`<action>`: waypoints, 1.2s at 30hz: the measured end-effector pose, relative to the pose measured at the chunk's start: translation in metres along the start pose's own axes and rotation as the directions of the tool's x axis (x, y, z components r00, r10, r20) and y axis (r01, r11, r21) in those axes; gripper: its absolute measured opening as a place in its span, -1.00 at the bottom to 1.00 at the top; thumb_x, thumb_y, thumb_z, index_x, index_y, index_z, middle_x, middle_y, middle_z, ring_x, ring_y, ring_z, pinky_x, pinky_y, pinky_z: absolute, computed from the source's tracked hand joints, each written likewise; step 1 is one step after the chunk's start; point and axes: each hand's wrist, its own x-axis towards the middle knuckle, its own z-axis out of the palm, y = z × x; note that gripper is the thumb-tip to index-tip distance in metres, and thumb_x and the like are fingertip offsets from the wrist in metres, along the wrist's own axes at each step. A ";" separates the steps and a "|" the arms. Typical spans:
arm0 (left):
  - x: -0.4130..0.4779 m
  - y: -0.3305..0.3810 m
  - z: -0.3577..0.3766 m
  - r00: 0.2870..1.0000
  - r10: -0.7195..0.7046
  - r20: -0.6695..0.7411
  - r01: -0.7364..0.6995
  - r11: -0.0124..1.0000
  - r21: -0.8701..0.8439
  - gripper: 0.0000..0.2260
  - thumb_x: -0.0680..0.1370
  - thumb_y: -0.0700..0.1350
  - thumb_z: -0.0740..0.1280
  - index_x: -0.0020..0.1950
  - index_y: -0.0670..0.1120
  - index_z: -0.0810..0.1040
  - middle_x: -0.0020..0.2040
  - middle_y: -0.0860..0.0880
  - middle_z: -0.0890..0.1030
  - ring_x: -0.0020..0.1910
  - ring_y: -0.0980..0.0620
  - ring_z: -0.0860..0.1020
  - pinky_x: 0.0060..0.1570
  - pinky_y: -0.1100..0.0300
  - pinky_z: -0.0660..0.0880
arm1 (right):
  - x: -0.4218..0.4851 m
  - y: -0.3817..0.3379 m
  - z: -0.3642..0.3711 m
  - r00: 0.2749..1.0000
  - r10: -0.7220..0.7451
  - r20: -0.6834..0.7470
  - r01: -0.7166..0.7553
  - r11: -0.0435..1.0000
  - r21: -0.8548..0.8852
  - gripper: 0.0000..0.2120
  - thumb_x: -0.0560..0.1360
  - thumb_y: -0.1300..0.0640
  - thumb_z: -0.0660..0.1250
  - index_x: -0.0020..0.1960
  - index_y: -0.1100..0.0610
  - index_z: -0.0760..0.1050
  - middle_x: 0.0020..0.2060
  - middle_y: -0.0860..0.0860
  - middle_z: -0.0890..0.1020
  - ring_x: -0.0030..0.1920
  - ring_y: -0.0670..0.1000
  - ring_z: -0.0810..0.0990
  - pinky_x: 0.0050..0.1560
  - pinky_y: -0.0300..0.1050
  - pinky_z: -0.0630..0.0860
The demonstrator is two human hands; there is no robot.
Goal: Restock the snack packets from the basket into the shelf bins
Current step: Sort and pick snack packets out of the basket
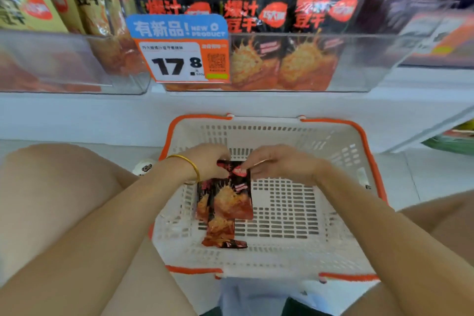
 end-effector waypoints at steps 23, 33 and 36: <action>-0.051 0.151 -0.181 0.561 0.338 -0.755 -0.253 0.939 0.232 -0.69 0.61 -0.12 0.18 0.31 -0.23 0.43 0.29 -0.20 0.44 0.30 -0.18 0.38 0.31 0.00 0.30 | -0.149 -0.232 -0.102 0.132 -0.730 -0.671 -0.203 0.642 -0.739 -0.74 0.53 0.13 0.28 0.21 0.13 0.49 0.03 0.11 0.63 0.07 0.17 0.56 -0.04 -0.03 0.48; -0.008 0.147 -0.192 0.770 0.233 -0.594 -0.082 0.959 0.271 -0.53 0.65 0.06 0.00 0.48 -0.18 0.22 0.52 -0.18 0.15 0.50 -0.10 0.12 0.45 -0.05 0.11 | -0.051 -0.240 -0.146 0.429 -0.494 -0.756 -0.616 0.452 -0.645 -0.72 0.47 0.41 0.24 0.14 0.24 0.50 0.10 0.20 0.58 0.13 0.23 0.57 -0.10 0.02 0.47; -0.006 0.144 -0.190 0.749 0.247 -0.615 -0.100 0.960 0.263 -0.53 0.65 0.06 -0.01 0.49 -0.16 0.20 0.53 -0.16 0.13 0.52 -0.06 0.06 0.46 -0.03 0.06 | -0.036 -0.243 -0.158 0.463 -0.450 -0.763 -0.619 0.453 -0.642 -0.69 0.47 0.40 0.25 0.19 0.25 0.49 0.16 0.19 0.56 0.18 0.22 0.55 -0.04 0.03 0.49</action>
